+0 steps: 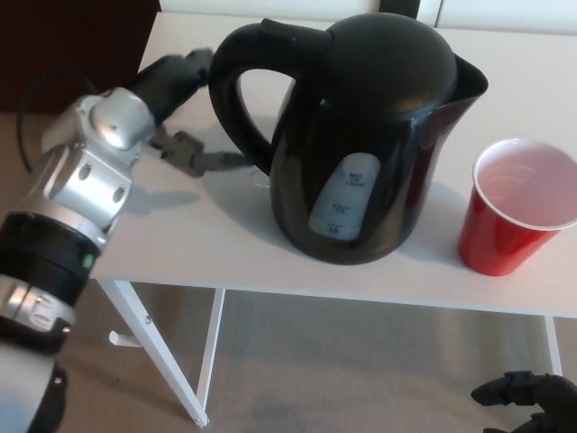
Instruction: The robot walk towards a table in front and uses its left hand to pick up the pot from the base and pour water to the cup on the right hand side
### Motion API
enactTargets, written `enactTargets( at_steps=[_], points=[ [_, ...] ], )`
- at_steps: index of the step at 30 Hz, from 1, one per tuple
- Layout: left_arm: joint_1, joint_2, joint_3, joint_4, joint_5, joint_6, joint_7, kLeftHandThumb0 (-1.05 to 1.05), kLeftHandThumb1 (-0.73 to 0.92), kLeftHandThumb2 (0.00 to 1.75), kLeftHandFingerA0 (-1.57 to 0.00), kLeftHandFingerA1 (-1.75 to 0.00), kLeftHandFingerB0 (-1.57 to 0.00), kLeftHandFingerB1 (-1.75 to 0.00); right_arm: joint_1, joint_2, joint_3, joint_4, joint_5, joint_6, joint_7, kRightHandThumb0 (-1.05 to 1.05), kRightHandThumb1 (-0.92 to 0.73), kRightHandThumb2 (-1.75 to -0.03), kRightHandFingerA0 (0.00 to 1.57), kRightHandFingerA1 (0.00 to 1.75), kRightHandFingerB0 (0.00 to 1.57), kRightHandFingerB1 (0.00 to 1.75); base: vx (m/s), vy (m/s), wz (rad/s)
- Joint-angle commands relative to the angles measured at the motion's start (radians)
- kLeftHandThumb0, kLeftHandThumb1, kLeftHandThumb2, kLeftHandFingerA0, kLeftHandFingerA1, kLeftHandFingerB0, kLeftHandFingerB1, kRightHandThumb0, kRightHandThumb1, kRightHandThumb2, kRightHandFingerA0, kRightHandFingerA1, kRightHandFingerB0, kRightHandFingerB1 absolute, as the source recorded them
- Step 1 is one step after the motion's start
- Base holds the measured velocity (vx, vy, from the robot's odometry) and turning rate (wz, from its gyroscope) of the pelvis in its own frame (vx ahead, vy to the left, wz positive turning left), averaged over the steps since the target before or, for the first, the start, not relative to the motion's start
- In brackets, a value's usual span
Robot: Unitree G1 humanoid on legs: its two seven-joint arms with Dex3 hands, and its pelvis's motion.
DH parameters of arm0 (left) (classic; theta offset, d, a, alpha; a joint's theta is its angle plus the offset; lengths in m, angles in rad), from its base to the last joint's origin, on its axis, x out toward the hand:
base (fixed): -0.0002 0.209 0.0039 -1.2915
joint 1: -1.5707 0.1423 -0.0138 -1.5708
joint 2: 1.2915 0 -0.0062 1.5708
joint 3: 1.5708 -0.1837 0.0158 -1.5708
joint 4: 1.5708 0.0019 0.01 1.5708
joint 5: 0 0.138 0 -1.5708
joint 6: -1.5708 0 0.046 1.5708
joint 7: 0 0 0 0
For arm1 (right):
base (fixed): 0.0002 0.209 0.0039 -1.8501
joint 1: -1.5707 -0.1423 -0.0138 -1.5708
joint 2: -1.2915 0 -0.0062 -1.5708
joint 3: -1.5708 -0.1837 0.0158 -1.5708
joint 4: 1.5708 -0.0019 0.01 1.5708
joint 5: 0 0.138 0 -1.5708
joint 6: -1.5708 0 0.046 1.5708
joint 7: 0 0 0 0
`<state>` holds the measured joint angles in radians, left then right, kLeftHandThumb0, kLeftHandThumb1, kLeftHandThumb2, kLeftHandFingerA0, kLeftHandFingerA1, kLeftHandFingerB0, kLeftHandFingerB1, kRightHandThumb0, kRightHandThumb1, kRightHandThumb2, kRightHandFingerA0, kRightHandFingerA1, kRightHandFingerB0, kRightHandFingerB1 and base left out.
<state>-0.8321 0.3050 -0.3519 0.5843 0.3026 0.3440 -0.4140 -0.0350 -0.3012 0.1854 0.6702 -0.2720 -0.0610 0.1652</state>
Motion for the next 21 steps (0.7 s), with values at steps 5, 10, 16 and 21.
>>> enactTargets(
  at_steps=[5, 10, 16, 21],
  points=[
    [0.083, 0.247, 0.008, -0.069, -0.046, -0.047, -0.303, -0.87, 0.45, 0.6, 0.0, 0.0, 0.0, 0.0, -0.027, -0.017, -0.01, 0.051, 0.006, 0.043, 0.015, -0.35, -0.62, -0.58, 0.72, 0.58, 0.55, 0.48, 0.0, 0.0, 0.0],
    [0.142, 0.329, 0.069, -0.201, -0.102, -0.016, -0.361, -0.72, 0.48, 0.56, 0.0, 0.0, 0.0, 0.0, -0.021, -0.016, -0.01, 0.078, 0.012, 0.02, 0.02, -0.35, -0.6, -0.57, 0.75, 0.59, 0.56, 0.48, 0.0, 0.0, 0.0],
    [0.291, 0.425, 0.21, -0.419, -0.212, 0.016, -0.426, -0.7, 0.47, 0.55, 0.0, 0.0, 0.0, 0.0, 0.006, -0.016, -0.006, 0.084, 0.008, 0.019, 0.013, -0.34, -0.6, -0.57, 0.75, 0.58, 0.55, 0.46, 0.0, 0.0, 0.0],
    [0.687, 0.377, 0.58, -0.717, -0.426, 0.026, -0.413, -0.6, 0.39, 0.66, 0.0, 0.0, 0.0, 0.0, 0.112, -0.007, -0.049, 0.194, 0.055, -0.053, 0.005, -0.35, -0.62, -0.57, 0.7, 0.54, 0.54, 0.46, 0.0, 0.0, 0.0]
  ],
)
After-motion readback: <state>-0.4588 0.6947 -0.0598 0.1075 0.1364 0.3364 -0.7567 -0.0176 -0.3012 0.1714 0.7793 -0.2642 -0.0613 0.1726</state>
